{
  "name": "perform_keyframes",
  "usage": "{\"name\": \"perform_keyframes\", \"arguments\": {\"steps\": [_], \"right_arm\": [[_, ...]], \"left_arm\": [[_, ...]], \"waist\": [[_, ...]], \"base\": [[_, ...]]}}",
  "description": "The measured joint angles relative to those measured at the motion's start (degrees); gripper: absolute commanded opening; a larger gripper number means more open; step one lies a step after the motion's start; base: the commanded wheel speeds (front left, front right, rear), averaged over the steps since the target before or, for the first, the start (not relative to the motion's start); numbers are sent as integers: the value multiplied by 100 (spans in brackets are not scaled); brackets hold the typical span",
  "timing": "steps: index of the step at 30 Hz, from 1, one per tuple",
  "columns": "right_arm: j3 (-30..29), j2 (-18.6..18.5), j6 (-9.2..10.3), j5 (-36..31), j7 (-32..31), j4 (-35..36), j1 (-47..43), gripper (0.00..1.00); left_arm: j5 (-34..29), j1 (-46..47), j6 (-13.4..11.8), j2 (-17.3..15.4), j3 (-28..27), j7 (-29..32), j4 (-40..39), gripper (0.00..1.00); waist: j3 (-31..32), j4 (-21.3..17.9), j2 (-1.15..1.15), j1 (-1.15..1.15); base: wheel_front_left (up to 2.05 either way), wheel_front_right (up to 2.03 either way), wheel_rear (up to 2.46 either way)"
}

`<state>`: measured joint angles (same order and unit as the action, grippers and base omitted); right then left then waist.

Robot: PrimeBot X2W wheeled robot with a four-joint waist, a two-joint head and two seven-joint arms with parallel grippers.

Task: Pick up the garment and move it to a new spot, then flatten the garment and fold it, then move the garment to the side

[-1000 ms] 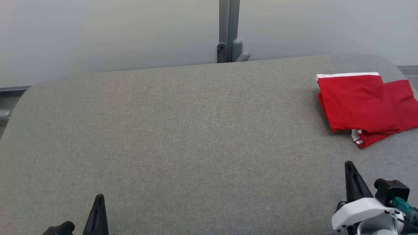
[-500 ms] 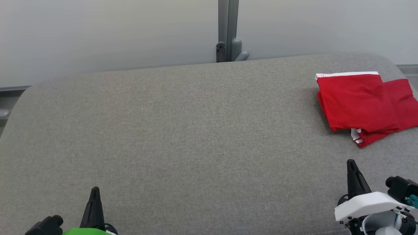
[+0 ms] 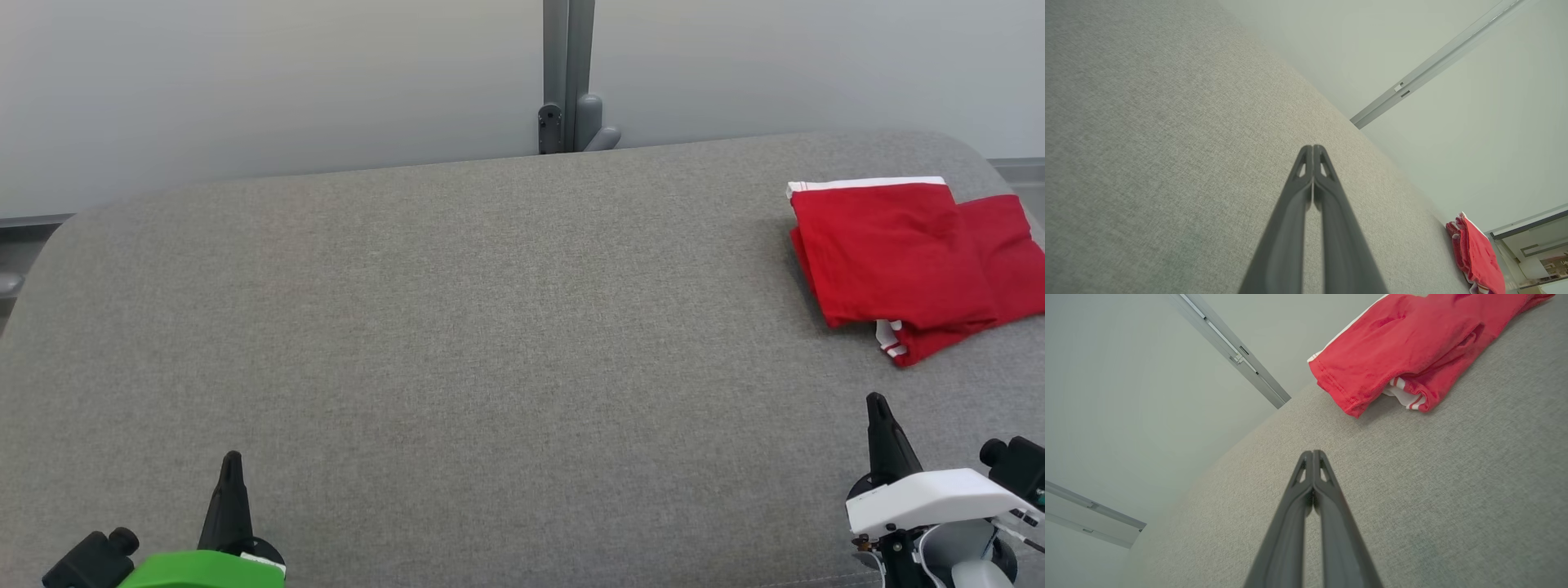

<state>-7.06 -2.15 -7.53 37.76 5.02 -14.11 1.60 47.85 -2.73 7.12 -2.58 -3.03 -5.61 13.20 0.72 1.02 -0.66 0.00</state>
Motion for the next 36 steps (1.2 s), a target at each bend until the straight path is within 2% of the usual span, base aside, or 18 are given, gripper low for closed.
{"name": "perform_keyframes", "arguments": {"steps": [16, 36], "right_arm": [[-1, -18, 1, 1418, -319, 0, 112, 0], [-3, -30, 2, 2818, -628, 0, 224, 0]], "left_arm": [[1172, 222, 0, -7, -62, 298, 20, 0], [2330, 440, 1, -12, -129, 590, 45, 0]], "waist": [[-17, -20, 0, 0], [-38, -44, 0, 0]], "base": [[0, 0, 0], [0, 0, 0]]}}
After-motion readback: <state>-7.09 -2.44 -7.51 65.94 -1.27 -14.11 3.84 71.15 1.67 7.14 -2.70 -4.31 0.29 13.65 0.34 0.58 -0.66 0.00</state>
